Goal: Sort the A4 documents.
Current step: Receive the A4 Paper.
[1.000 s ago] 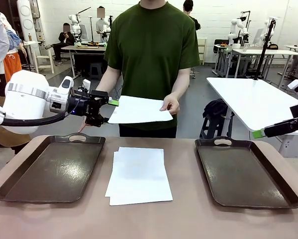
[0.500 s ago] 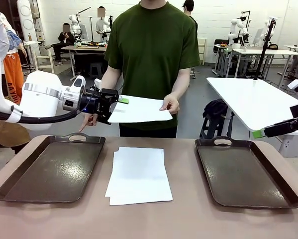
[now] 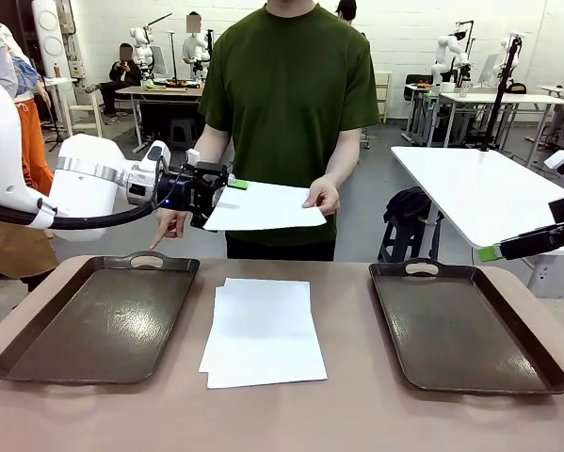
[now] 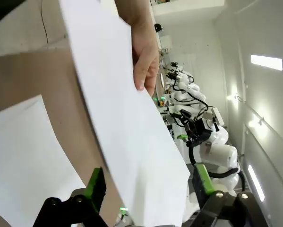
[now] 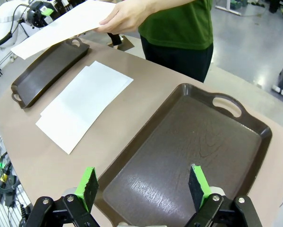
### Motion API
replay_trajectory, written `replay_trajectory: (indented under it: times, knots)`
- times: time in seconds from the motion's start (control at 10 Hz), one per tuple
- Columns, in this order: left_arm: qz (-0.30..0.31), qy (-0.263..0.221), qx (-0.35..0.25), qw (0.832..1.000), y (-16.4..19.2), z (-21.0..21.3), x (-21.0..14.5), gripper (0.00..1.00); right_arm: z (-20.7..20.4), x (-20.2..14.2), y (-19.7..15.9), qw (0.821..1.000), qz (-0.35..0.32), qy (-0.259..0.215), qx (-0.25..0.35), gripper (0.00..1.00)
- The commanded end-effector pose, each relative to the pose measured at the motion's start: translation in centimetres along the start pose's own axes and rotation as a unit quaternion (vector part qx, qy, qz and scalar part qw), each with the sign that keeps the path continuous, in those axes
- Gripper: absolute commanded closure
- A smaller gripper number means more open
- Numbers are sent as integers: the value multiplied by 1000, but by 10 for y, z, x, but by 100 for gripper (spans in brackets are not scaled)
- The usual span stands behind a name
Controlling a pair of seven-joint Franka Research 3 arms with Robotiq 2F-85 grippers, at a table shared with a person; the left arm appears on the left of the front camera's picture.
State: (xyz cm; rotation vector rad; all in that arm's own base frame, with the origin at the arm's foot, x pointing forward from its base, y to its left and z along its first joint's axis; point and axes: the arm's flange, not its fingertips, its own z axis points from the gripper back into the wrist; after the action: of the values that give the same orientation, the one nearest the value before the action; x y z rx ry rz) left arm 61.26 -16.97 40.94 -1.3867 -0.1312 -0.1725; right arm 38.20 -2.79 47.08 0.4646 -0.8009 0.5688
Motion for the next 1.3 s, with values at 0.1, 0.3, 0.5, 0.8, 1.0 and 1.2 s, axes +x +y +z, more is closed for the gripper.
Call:
replay_trajectory:
  times: [0.1,0.3,0.5,0.8,1.0,1.2]
  knots:
    - [66,51,-1,997,4,9,5,39,-3,-1,-2,1000,1,-4,7,0]
    - [66,36,-7,997,1,14,6,58,-3,-1,-2,1000,1,-4,7,0]
    - [69,27,-12,997,4,15,6,56,-3,-1,-2,1000,1,-4,7,0]
    - [66,23,-8,998,6,11,5,99,-3,-1,-2,1000,1,-4,7,0]
    - [67,15,-8,998,6,11,7,100,-3,-1,-2,1000,1,-4,7,0]
    - [69,8,-11,998,6,15,6,100,-3,-1,-2,1000,1,-4,7,0]
